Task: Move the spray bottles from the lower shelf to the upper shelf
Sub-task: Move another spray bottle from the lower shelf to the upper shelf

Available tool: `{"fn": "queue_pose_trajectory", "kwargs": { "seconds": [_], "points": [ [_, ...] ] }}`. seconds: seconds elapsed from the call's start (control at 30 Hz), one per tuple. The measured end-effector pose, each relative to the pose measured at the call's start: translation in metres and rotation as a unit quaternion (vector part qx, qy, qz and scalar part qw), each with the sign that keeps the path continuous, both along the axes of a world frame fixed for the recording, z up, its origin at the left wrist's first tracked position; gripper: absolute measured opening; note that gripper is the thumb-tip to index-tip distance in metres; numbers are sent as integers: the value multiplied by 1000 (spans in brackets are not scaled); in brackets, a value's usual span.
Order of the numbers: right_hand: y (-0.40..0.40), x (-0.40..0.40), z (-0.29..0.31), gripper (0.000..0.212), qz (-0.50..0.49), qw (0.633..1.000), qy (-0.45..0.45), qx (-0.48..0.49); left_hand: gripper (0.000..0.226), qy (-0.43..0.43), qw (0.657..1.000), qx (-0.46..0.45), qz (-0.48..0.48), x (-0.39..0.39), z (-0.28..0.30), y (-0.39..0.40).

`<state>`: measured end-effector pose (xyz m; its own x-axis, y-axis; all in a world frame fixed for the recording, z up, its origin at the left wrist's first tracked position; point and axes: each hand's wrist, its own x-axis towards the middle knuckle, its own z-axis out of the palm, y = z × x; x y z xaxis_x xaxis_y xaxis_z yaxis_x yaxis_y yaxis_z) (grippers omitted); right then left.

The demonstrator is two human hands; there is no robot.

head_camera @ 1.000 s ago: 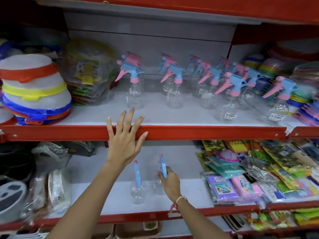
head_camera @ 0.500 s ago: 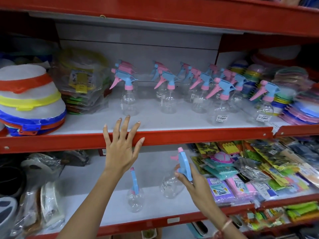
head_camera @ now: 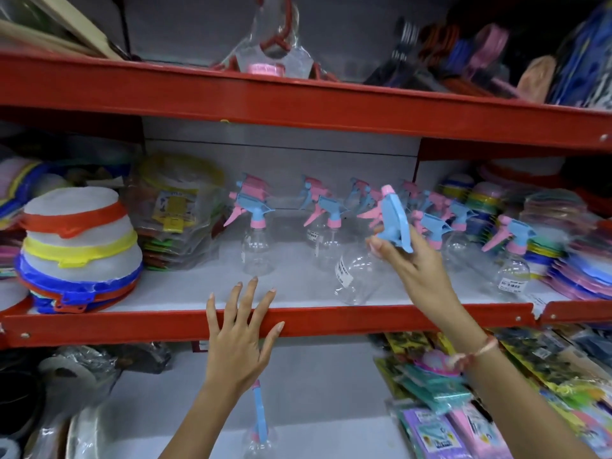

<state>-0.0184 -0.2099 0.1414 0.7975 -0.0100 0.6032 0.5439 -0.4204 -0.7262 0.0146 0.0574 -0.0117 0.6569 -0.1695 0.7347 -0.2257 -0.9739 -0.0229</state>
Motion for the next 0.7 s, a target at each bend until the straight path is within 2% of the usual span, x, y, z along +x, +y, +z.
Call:
{"fn": "queue_pose_trajectory", "kwargs": {
  "seconds": [0.07,0.2,0.37,0.6,0.7],
  "points": [
    [0,26,4,35,4,1000,23,-17,58,-2,1000,0,-2,0,0,0],
    [-1,66,-4,31,-15,994,62,-93,58,-2,1000,4,-2,0,1,1],
    [0,84,-11,35,-30,988,76,-131,58,12,1000,3,-2,1,1,0],
    [7,97,-19,39,-43,990,111,-78,59,18,1000,-2,-4,0,2,0],
    [14,90,-29,60,-73,991,96,-54,59,17,1000,-2,-3,1,2,0]
  ]
}}
